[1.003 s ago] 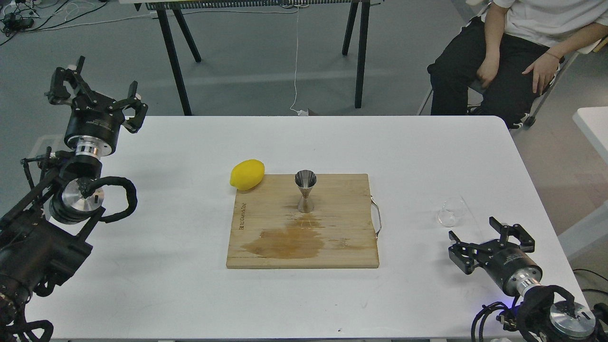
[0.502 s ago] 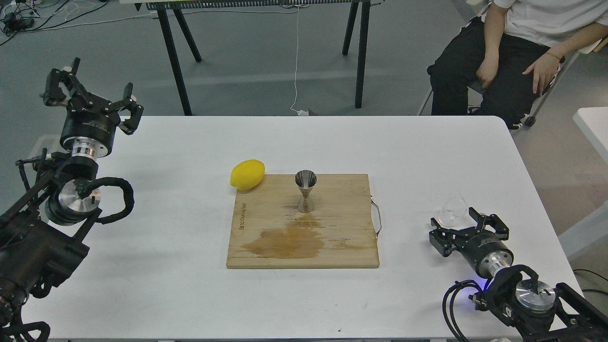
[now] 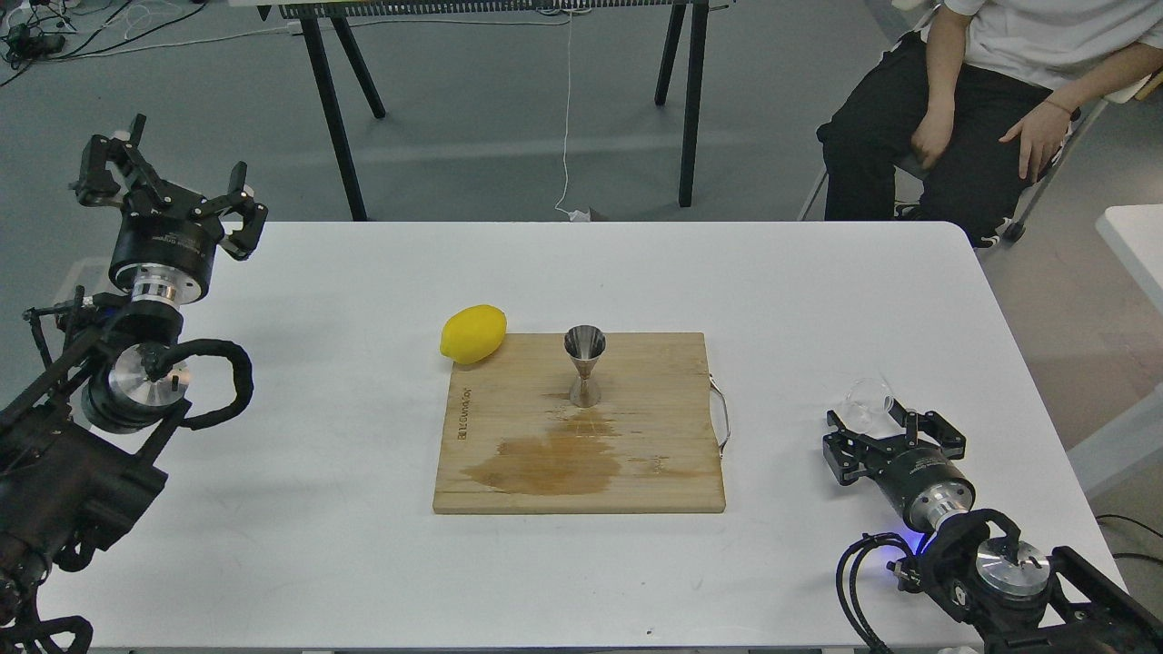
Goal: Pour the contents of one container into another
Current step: 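Grasp the clear glass cup with the right gripper and lift it, then move the glass cup with the right gripper above the jigger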
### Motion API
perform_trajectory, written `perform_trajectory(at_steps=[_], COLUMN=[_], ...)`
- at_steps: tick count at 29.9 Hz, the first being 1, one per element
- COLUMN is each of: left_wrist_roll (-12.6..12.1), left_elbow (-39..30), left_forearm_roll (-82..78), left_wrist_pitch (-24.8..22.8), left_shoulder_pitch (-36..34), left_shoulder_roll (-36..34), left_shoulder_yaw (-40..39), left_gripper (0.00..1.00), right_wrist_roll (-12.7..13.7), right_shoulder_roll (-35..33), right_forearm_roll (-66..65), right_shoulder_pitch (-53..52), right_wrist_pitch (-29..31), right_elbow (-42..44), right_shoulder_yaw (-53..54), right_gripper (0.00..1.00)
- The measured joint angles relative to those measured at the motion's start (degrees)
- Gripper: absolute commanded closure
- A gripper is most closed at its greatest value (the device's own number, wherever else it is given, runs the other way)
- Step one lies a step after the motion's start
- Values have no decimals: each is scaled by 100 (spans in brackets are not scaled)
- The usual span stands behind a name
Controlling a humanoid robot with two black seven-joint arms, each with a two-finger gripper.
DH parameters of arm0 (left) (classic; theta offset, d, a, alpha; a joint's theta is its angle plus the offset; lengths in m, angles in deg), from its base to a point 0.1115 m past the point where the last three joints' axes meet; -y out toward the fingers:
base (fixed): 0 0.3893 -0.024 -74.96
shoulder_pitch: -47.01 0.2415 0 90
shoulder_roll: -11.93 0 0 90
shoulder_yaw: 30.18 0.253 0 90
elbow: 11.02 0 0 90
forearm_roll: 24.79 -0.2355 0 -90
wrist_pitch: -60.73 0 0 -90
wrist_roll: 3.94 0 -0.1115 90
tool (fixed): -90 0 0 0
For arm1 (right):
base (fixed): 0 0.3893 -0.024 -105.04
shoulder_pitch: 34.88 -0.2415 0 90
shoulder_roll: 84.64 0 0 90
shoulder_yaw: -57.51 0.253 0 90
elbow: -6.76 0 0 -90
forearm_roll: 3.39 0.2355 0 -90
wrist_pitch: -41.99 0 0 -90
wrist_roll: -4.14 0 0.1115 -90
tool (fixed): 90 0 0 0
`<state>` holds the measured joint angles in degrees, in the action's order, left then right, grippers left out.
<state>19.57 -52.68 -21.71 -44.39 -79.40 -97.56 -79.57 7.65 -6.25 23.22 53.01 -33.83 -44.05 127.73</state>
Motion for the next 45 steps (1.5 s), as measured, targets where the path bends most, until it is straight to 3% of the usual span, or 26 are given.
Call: perform_trajectory(at_steps=[10,16,22,32,39,45], left_wrist_roll=[-5,-5,2,-2,-13,-13], left_elbow=[0,0,-7,-59,-55,-51], left_forearm_roll=[0,0,8,18,18,9], left_wrist_pitch=[0,0,0,0,0,0], left_shoulder_pitch=[-24,-25,-8,-7,-7,4], left_shoulder_roll=[1,-36,-148,-306,-368,-396], left_shoulder_yaw=[-9,-9,-9,-2,1,8], left_gripper=[0,0,0,0,0,0], right_wrist_roll=[136,214,239,259,285,249], right_shoulder_roll=[0,-8,-291,-1029,-919,-359], right_forearm_roll=[2,21,-45,-313,-676,-1680], right_shoulder_pitch=[-19,-15,-7,-716,-1845,-2313], right_wrist_pitch=[46,175,219,-387,-803,-932], right_elbow=[52,-43,-904,-2018,-1987,-1755], right_shoulder_yaw=[13,-7,-133,-603,-1530,-2075], right_gripper=[64,65,65,65,65,66])
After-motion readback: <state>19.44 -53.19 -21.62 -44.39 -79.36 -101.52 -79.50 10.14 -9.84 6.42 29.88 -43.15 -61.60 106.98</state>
